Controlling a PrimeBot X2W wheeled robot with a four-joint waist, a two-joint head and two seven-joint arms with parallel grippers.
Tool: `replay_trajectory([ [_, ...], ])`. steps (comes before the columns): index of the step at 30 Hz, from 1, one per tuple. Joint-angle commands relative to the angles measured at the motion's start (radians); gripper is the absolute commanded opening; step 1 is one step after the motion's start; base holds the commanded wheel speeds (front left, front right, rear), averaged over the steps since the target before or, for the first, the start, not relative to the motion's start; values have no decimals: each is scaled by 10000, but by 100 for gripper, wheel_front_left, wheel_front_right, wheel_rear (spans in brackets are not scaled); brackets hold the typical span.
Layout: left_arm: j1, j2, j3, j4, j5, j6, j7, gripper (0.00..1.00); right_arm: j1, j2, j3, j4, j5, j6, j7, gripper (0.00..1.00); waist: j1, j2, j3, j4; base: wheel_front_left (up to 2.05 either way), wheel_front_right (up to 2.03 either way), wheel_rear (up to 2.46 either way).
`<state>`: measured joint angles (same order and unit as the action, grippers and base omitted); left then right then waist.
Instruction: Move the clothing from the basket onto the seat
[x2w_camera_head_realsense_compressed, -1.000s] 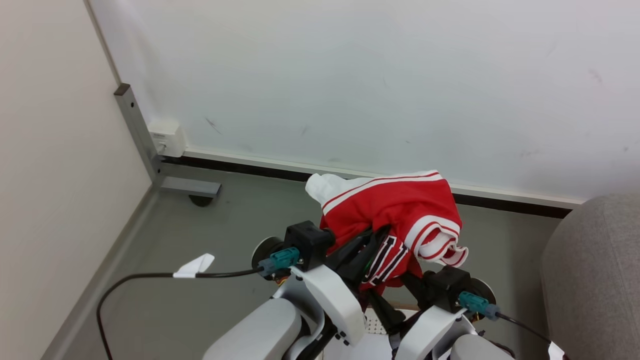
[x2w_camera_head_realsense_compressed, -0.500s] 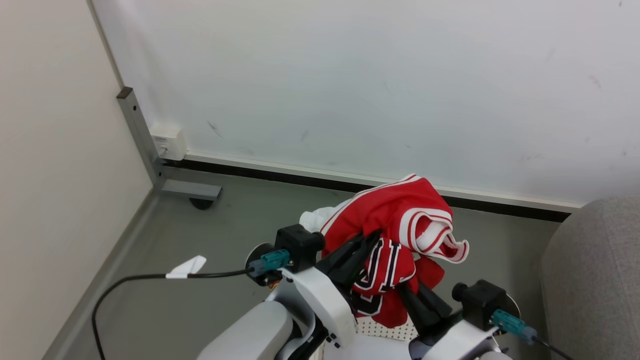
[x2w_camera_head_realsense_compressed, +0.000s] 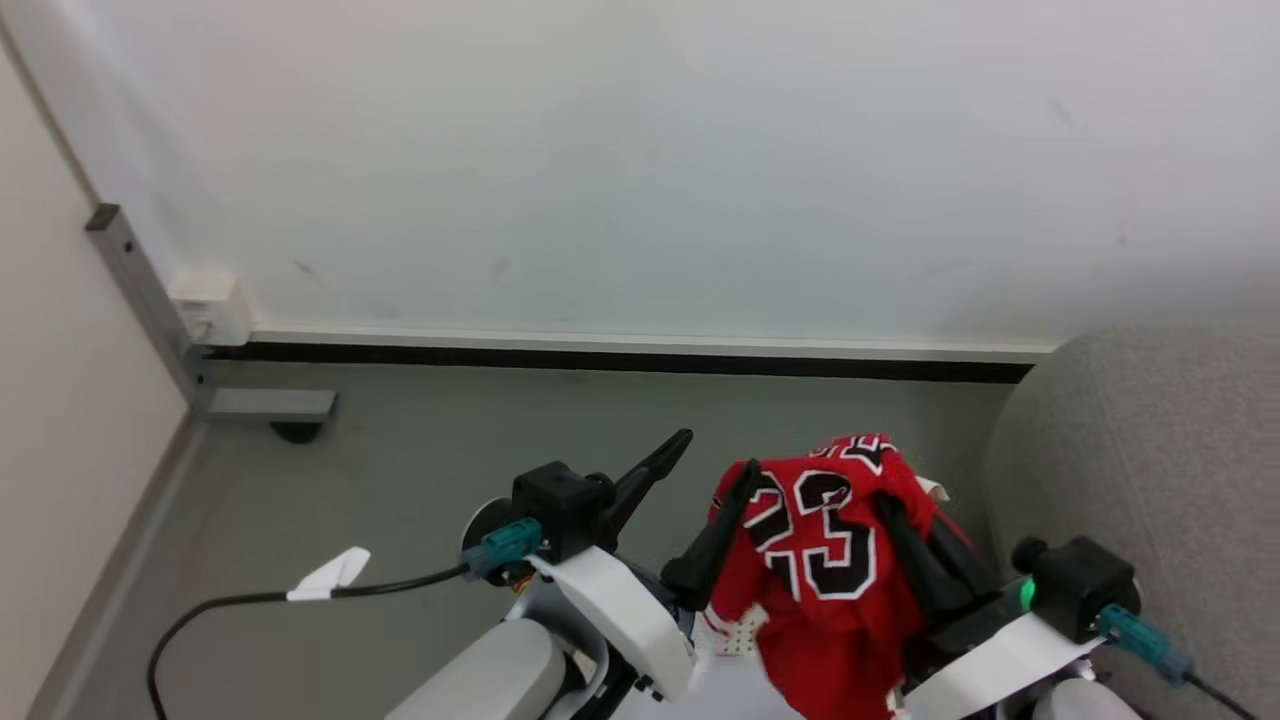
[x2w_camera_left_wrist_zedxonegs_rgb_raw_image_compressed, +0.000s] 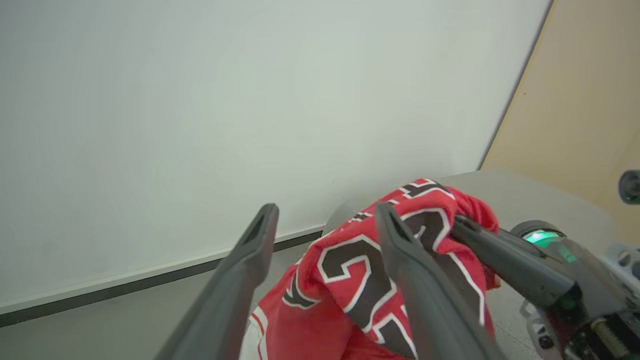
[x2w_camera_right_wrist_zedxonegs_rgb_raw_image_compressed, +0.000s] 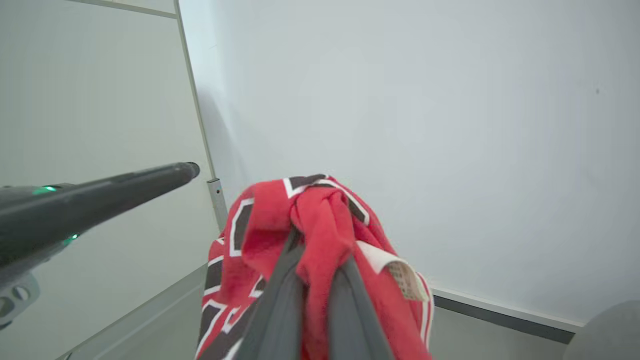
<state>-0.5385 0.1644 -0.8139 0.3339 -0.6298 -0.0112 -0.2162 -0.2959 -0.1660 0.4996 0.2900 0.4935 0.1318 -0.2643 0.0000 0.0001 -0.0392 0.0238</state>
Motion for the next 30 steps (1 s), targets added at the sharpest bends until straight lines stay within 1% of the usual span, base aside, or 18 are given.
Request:
replay_trajectory([
  [1, 181, 85, 47, -196, 77, -9, -193, 100, -11, -243, -314, -174, -75, -21, -1, 0, 0, -1, 217, -800, 0, 0, 0],
  [2, 181, 85, 47, -196, 77, -9, -193, 100, -11, -243, -314, -174, -75, -21, -1, 0, 0, -1, 217, -800, 0, 0, 0],
  [3, 183, 97, 9, -296, 158, -67, -231, 100, 1, -324, -521, -256, -110, -21, 0, 0, 0, -1, 263, -990, 0, 0, 0],
  [9, 245, 187, -206, -586, 649, -236, -415, 100, 222, -782, -1474, -790, -373, -21, 2, 0, 0, -1, 509, -2297, 0, 0, 0],
  [13, 302, 182, -276, -732, 987, -376, -467, 100, 508, -978, -2127, -1245, -560, -21, 3, 0, 0, -1, 627, -3144, 0, 0, 0],
  [17, 296, 161, -368, -825, 1216, -518, -479, 100, 847, -1056, -2680, -1648, -729, -21, 2, 0, 0, -1, 736, -3847, 0, 0, 0],
  [24, 394, 21, -366, -680, 1588, -681, -479, 100, 1251, -970, -2984, -2054, -899, -21, 2, 0, 0, -1, 874, -4574, 0, 0, 0],
  [30, 462, -66, -250, -583, 1698, -775, -482, 100, 1305, -888, -3095, -2160, -917, -21, 2, 0, 0, -1, 959, -4767, 0, 0, 0],
])
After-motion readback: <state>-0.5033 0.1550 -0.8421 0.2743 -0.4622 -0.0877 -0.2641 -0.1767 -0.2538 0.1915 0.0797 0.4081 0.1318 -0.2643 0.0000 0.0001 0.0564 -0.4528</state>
